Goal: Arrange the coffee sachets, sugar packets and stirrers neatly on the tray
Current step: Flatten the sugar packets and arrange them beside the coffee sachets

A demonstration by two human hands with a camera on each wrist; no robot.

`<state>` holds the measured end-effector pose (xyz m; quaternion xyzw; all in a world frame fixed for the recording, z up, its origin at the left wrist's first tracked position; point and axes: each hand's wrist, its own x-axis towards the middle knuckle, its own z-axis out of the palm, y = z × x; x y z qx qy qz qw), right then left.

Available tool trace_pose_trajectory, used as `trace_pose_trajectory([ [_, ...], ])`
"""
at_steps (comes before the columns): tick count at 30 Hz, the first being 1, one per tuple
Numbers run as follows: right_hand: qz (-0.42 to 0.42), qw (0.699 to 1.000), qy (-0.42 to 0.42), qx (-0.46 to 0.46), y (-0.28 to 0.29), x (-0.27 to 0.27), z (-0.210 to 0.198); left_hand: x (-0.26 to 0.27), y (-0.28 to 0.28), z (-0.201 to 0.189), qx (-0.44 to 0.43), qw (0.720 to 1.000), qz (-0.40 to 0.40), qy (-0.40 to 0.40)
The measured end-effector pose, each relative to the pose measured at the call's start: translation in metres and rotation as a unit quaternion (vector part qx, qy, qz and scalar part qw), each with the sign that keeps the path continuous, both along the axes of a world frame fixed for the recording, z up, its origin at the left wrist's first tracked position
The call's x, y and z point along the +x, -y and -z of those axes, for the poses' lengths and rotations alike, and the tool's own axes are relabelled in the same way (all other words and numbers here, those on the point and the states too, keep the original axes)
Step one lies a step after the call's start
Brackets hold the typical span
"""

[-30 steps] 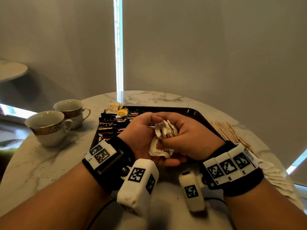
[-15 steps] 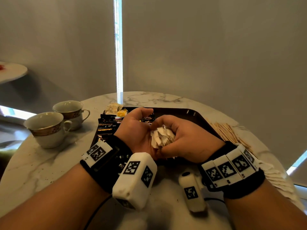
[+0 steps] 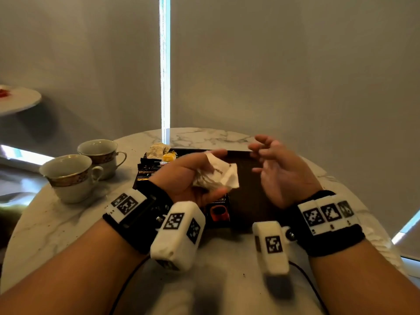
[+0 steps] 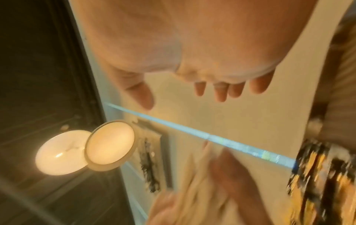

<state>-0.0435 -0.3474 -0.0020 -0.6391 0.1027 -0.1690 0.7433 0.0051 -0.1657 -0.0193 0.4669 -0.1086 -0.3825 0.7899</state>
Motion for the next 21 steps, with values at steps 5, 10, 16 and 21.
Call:
trace_pose_trajectory([
  [5,-0.002,0.972,-0.222,-0.071,0.027,0.005,0.025,0.019,-0.021,-0.009,-0.074,0.989,-0.123,-0.025],
  [10,-0.093,0.896,-0.291,-0.322,0.014,0.009,0.021,0.026,-0.032,-0.009,-0.113,0.978,-0.17,-0.032],
  [16,-0.172,0.806,-0.333,-0.457,0.001,-0.006,0.014,0.024,-0.034,-0.016,-0.128,0.977,-0.171,-0.023],
  [21,-0.232,0.748,-0.335,-0.524,-0.009,-0.029,0.007,0.018,-0.034,-0.022,-0.133,0.976,-0.173,-0.003],
])
